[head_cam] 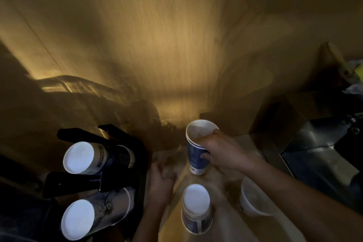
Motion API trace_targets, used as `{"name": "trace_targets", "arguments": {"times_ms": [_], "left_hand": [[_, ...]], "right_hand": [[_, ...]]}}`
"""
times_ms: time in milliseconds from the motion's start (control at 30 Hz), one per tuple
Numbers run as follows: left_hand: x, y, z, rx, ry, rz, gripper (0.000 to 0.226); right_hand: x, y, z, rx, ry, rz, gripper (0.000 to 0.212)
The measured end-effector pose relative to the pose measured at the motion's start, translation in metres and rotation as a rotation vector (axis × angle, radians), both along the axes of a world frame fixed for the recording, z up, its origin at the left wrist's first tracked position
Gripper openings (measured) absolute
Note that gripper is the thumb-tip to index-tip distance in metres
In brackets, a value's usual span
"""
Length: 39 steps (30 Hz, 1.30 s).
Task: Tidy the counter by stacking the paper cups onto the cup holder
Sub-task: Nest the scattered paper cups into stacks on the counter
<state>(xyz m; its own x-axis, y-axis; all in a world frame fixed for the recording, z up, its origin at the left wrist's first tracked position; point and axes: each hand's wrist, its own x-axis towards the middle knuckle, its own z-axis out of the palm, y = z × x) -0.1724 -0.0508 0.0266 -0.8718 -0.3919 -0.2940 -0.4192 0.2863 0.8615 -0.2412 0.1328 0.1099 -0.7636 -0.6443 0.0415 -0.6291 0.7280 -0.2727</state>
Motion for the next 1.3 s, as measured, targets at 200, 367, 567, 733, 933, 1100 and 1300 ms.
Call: {"name": "trace_targets", "arguments": {"times_ms": [200, 367, 567, 733, 933, 1100, 1300], "left_hand": [[0.009, 0.004, 0.016, 0.146, 0.078, -0.069, 0.015], [0.02, 0.017, 0.041, 0.233, 0.116, -0.318, 0.014], [0.033, 0.025, 0.059, 0.122, 0.114, -0.629, 0.025], [0.043, 0.02, 0.05, -0.263, 0.071, -0.866, 0.07], [0.048, 0.018, 0.043, -0.069, 0.201, -0.508, 0.047], [0.051, 0.003, 0.049, 0.243, 0.185, -0.012, 0.03], [0.064, -0.01, 0.057, 0.626, 0.152, 0.342, 0.037]], "right_hand": [[0.003, 0.012, -0.029, 0.178, -0.033, 0.093, 0.028], [0.002, 0.013, -0.031, 0.228, 0.029, 0.146, 0.024], [0.001, 0.01, -0.035, 0.223, 0.087, 0.117, 0.031], [0.009, 0.011, -0.028, 0.072, 0.177, 0.066, 0.027], [0.031, 0.007, -0.007, -0.206, 0.012, -0.001, 0.02], [0.05, 0.004, -0.004, -0.362, -0.24, -0.073, 0.014], [0.06, 0.002, -0.014, -0.28, -0.083, -0.172, 0.022]]}}
